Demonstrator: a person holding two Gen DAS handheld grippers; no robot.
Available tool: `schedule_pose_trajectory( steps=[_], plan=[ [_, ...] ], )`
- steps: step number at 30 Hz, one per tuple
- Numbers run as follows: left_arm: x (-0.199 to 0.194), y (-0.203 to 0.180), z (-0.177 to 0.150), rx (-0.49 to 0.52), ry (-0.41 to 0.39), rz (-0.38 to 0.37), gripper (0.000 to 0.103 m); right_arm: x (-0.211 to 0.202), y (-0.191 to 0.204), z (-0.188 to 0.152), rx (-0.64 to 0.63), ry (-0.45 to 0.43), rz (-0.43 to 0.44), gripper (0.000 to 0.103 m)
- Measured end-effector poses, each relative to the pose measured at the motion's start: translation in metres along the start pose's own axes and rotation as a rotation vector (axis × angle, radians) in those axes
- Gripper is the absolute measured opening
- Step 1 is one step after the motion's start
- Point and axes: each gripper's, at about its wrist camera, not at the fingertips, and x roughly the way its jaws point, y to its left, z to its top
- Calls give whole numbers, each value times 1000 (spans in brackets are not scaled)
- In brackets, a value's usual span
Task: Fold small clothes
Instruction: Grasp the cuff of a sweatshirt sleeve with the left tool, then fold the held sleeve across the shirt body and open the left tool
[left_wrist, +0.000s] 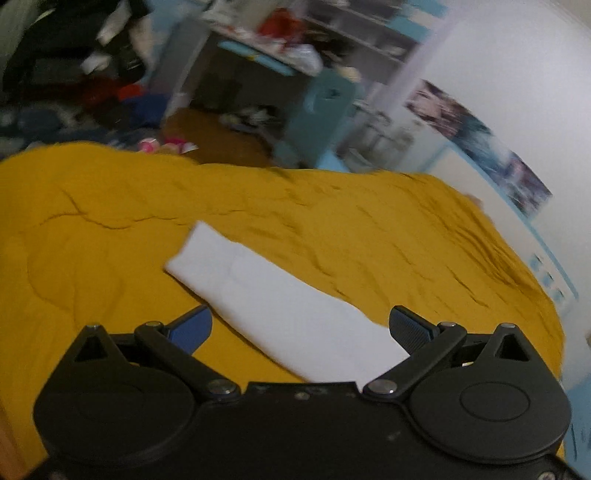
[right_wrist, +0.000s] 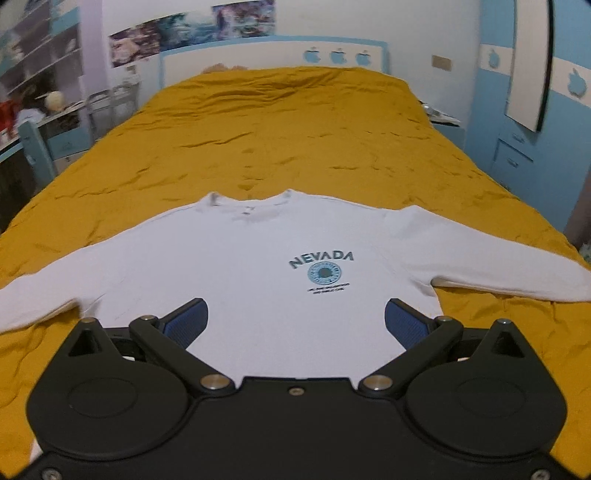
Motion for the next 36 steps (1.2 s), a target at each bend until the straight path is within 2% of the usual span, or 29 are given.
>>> schedule_pose_trajectory(
  steps=[5, 7, 12, 13, 14, 15, 16, 17, 19, 21, 25, 28, 31, 36],
  plan=[
    [50, 27, 16, -145, 49, 14, 103, 29, -5, -5, 18, 55, -58, 103],
    [62, 32, 19, -201, 67, 53, 103, 37, -5, -6, 14, 80, -65, 103],
    [79, 28, 25, -167, 27, 72, 103, 52, 6, -9, -15, 114, -55, 103],
    [82, 30, 26, -157, 21, 84, 98, 55, 7, -9, -20, 116, -53, 103],
    [87, 33, 28, -149, 14, 106, 76, 57, 9, -9, -23, 119, -51, 103],
    [90, 34, 30, -147, 6, 130, 61, 58, 10, -10, -24, 122, -47, 103],
    [93, 38, 30, -155, 5, 150, 28, 58, 10, -10, -23, 126, -45, 103],
    [93, 43, 29, -177, 9, 153, 13, 60, 10, -10, -22, 127, -45, 103],
    [93, 53, 25, -227, 7, 109, 10, 60, 6, -11, -19, 130, -52, 103],
    [86, 49, 25, -230, -13, 77, 8, 61, 1, -10, -15, 134, -59, 103],
    [67, 13, 30, -189, -40, -44, 7, 56, -18, -12, 6, 138, -73, 103],
    [52, -37, 26, -158, -33, -178, 7, 50, -38, -15, 32, 135, -75, 103],
    [43, -108, 9, -106, 21, -341, 7, 42, -62, -19, 64, 129, -77, 103],
    [43, -245, -61, -49, 218, -638, 7, 28, -107, -28, 124, 129, -94, 103]
  ],
)
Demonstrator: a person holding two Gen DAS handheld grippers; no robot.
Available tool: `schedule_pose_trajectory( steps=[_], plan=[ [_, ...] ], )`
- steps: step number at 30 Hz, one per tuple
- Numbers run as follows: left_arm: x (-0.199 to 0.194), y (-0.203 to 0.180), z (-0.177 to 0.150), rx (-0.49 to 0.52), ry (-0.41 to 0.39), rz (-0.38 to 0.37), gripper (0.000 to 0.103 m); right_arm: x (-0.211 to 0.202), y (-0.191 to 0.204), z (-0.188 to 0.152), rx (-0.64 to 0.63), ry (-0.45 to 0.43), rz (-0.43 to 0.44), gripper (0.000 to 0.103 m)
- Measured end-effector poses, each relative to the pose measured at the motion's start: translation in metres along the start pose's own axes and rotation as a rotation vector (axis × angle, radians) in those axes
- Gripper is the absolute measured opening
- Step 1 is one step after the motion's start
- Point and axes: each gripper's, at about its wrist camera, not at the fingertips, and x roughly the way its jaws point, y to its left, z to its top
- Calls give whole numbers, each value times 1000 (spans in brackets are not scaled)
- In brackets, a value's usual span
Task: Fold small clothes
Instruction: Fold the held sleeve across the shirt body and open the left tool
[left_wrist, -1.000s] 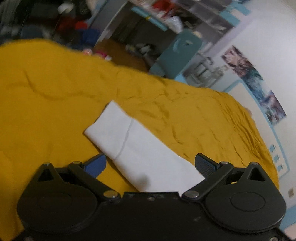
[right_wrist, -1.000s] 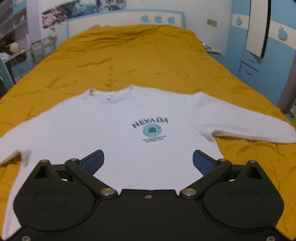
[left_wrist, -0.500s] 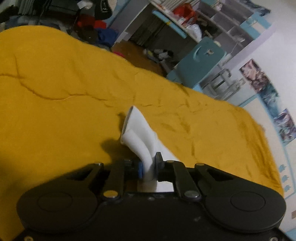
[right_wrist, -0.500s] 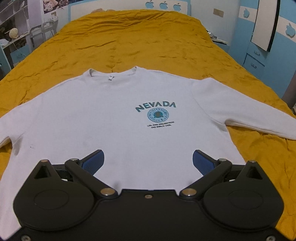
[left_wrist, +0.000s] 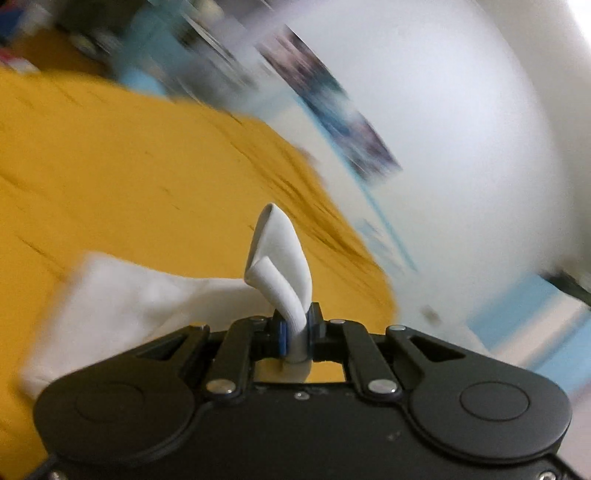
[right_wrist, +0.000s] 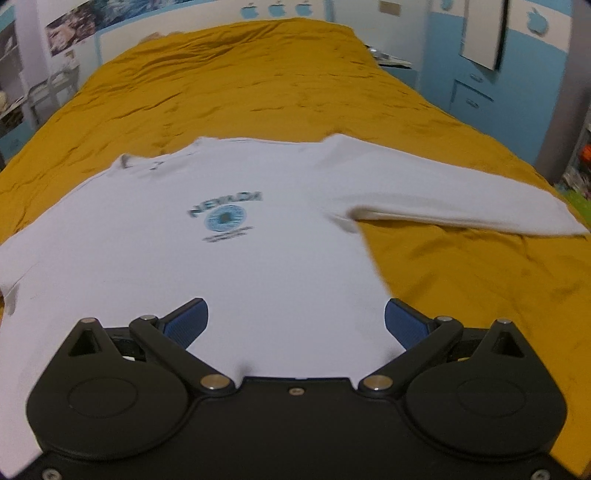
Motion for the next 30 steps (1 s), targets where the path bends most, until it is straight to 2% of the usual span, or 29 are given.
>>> schedule_pose_trajectory(
  steps=[4, 5, 6, 7, 8, 10, 13, 17, 19, 21, 23, 25, 30],
  plan=[
    [79, -62, -71, -22, 196, -168, 9, -8, -32, -2, 40, -8, -25, 103],
    [99, -75, -92, -29, 263, -218, 16, -10, -38, -3, 48, -10, -34, 103],
    [114, -85, -110, -36, 320, -236, 29, -12, -44, -4, 56, -11, -41, 103],
    [125, -93, -127, -43, 381, -236, 62, -13, -49, -4, 62, -13, -45, 103],
    [131, -97, -138, -39, 412, -220, 72, -14, -53, -5, 67, -12, -52, 103],
    [125, -96, -143, 0, 384, -189, 72, -14, -58, -6, 73, -10, -54, 103],
    [105, -85, -131, 47, 343, -143, 77, -10, -59, -3, 62, -39, -9, 103],
    [64, -40, -107, 163, 283, 41, 82, 10, -54, 12, 52, -106, 130, 103],
    [49, -14, -101, 197, 285, 120, 82, 31, -53, 25, 74, -130, 183, 101],
    [36, 11, -100, 201, 307, 178, 82, 54, -50, 37, 115, -111, 222, 94],
    [32, 32, -105, 182, 327, 203, 82, 79, -47, 48, 175, -68, 263, 87],
    [33, 45, -107, 169, 341, 215, 82, 105, -41, 57, 225, -43, 278, 85],
    [47, 61, -110, 147, 390, 239, 82, 163, -30, 66, 353, 23, 222, 77]
  ],
)
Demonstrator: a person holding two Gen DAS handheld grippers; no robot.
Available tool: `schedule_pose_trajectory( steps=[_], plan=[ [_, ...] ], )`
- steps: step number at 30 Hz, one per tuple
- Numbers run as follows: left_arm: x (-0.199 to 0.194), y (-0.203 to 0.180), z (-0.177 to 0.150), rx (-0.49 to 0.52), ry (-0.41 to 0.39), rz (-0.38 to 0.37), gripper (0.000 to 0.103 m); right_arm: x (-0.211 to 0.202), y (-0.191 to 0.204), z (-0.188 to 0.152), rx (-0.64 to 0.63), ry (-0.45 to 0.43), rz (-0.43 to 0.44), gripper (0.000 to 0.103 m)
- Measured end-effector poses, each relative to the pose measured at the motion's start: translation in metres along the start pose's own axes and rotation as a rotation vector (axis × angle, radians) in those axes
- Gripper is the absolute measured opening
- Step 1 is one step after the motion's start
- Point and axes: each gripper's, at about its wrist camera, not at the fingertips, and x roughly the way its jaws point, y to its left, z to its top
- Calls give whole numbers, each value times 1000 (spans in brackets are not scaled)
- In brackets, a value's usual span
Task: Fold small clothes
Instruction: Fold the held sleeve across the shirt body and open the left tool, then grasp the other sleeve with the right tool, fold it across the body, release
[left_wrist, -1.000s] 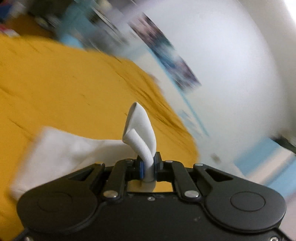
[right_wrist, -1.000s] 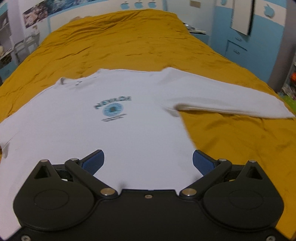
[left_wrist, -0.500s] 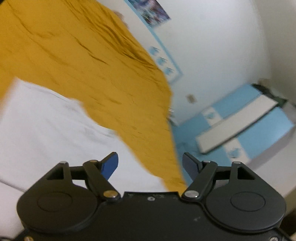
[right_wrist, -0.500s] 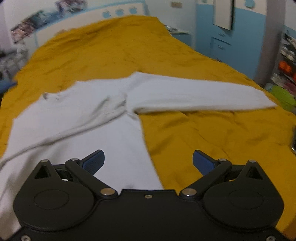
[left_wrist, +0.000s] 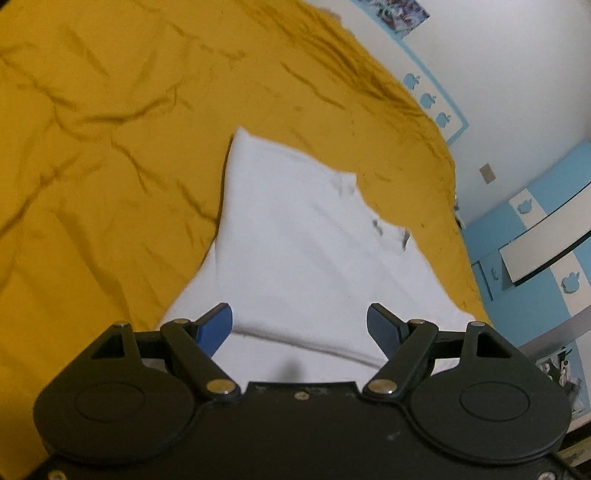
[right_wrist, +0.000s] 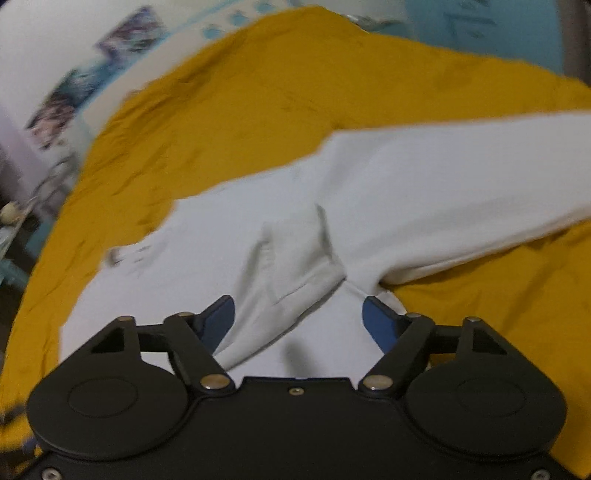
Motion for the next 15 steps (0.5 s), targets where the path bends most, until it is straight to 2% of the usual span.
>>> schedule_pose_trajectory(
  steps=[3, 4, 6, 8, 12, 14, 15],
  plan=[
    [12, 7, -5, 5, 17, 11, 82, 19, -3, 0, 75, 14, -5, 76],
    [10, 7, -4, 9, 18, 13, 83, 20, -1, -1, 77, 2, -6, 71],
    [11, 7, -3, 12, 21, 15, 84, 18, 3, -1, 62, 6, 1, 7],
    [9, 7, -3, 18, 22, 17, 85, 6, 1, 0, 74, -7, 23, 6],
    [12, 5, -3, 45, 29, 35, 86, 3, -24, -3, 115, 17, -45, 6],
    [12, 2, -3, 56, 32, 46, 86, 5, -34, -4, 122, 27, -16, 6],
    [11, 1, -3, 60, 33, 47, 86, -1, -39, -3, 130, 29, 9, 9]
  ],
)
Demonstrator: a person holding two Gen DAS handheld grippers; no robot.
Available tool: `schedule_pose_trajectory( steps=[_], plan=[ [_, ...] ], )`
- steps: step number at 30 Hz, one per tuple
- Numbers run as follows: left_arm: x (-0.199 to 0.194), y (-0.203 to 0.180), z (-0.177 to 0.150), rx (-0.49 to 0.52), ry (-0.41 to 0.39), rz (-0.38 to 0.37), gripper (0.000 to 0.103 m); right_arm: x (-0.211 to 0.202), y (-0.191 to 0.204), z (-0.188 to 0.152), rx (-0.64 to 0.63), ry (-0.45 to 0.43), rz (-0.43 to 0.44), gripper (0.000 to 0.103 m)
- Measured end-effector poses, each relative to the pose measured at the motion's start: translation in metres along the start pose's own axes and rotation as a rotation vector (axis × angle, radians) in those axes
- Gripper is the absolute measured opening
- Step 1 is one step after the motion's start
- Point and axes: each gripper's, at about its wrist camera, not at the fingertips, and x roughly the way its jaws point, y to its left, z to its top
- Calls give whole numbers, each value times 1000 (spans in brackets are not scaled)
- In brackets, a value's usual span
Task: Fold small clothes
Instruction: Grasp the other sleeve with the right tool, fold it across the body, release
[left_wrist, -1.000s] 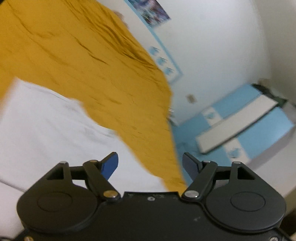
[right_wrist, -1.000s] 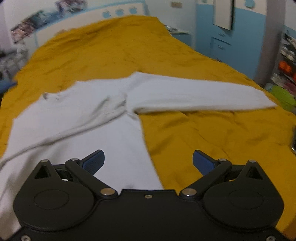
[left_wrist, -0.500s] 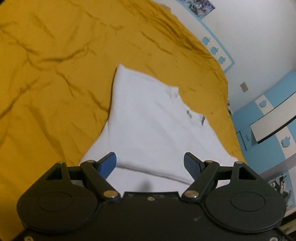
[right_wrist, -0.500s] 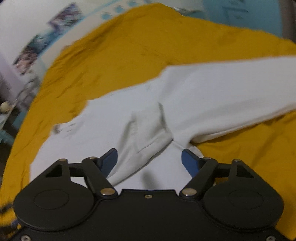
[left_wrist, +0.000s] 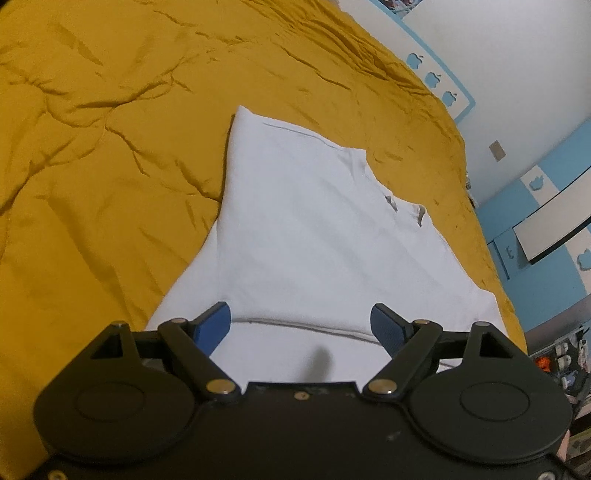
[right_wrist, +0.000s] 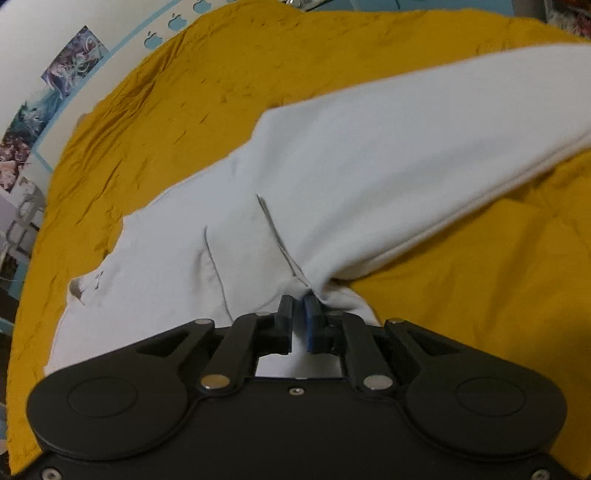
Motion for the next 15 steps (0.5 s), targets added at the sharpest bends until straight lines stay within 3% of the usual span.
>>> schedule_pose_trajectory(
  steps=[1, 3, 5, 12, 15],
  plan=[
    [-2, -2, 0, 5, 0, 1, 86, -10, -4, 2, 6, -4, 19, 13],
    [-10, -7, 1, 26, -10, 4, 87, -38, -18, 6, 11, -61, 36, 42],
    [-18, -11, 1, 61, -26, 14, 92, -72, -42, 15, 30, -153, -14, 65],
    [-37, -27, -4, 162, -54, 62, 101, -153, -188, 68, 278, -386, -260, 72],
    [-42, -26, -6, 163, -66, 82, 103, -155, -239, 87, 397, -404, -299, 72]
  ],
)
